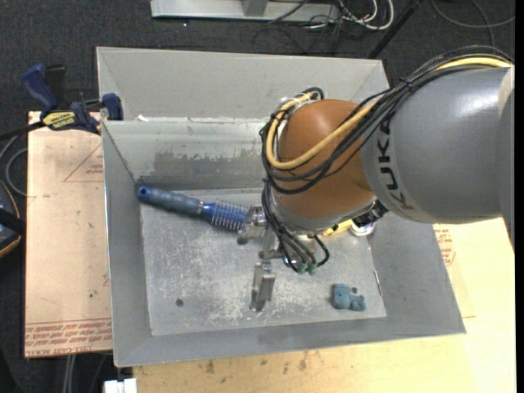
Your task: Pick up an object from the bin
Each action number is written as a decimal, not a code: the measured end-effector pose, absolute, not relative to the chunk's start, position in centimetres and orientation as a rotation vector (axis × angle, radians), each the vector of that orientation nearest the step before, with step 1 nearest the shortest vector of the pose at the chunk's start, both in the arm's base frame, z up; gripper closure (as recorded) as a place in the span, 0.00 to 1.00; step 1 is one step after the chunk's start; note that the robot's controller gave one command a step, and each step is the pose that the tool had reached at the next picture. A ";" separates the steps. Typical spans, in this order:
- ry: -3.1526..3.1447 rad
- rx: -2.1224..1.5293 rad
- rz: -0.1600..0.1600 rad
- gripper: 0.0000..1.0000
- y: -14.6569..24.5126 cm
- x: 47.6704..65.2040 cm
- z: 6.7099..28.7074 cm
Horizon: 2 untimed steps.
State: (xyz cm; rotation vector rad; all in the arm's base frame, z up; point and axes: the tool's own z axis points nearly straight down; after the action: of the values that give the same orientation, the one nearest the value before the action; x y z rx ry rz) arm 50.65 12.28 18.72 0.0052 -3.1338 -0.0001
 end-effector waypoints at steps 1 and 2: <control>-3.127 -0.198 0.004 0.00 6.9 47.9 12.3; -3.139 -0.218 -0.008 0.00 13.7 52.4 11.4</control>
Offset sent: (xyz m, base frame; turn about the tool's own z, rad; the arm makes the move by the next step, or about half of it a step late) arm -0.0254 -0.0513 -0.0606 0.1260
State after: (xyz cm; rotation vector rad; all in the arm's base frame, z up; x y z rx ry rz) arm 52.44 13.66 11.40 -0.2176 -3.1389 -0.0079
